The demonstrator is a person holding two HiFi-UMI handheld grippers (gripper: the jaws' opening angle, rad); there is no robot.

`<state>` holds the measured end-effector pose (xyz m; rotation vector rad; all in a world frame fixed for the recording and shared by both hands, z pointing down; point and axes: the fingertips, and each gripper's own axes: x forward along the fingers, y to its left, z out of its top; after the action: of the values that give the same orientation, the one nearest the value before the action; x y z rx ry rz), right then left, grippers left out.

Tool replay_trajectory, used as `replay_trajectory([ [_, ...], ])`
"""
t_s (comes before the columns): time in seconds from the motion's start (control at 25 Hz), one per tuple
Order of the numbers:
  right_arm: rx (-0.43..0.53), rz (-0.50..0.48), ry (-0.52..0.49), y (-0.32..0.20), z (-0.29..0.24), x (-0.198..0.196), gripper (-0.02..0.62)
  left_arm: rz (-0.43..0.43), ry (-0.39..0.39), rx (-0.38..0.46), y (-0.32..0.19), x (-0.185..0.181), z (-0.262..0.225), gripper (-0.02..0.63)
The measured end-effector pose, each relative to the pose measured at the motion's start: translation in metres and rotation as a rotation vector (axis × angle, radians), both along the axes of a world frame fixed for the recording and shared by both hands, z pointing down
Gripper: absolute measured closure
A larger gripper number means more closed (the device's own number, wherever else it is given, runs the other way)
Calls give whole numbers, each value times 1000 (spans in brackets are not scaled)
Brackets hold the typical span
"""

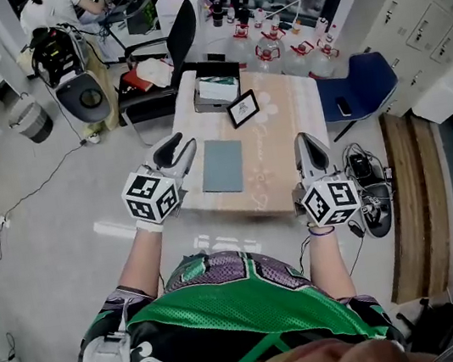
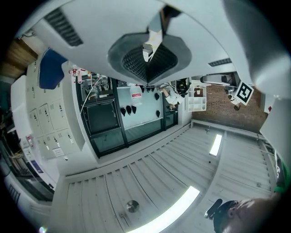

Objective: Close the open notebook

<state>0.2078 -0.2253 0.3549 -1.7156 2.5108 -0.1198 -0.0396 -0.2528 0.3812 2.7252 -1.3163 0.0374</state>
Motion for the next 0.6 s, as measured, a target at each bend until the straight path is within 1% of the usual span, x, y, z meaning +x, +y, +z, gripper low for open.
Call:
replay_trajectory([
  [0.24,17,-6,12,3,-7,-8,597,-45,18,60,7,-16,-24,496],
  [0.4,20,-9,12,1,-9,-11,597,-69,41,62,7,-25,-32,560],
  [0.6,23,-17,13,2,-12,-16,597,-105,39,52,7,-34,-32,589],
])
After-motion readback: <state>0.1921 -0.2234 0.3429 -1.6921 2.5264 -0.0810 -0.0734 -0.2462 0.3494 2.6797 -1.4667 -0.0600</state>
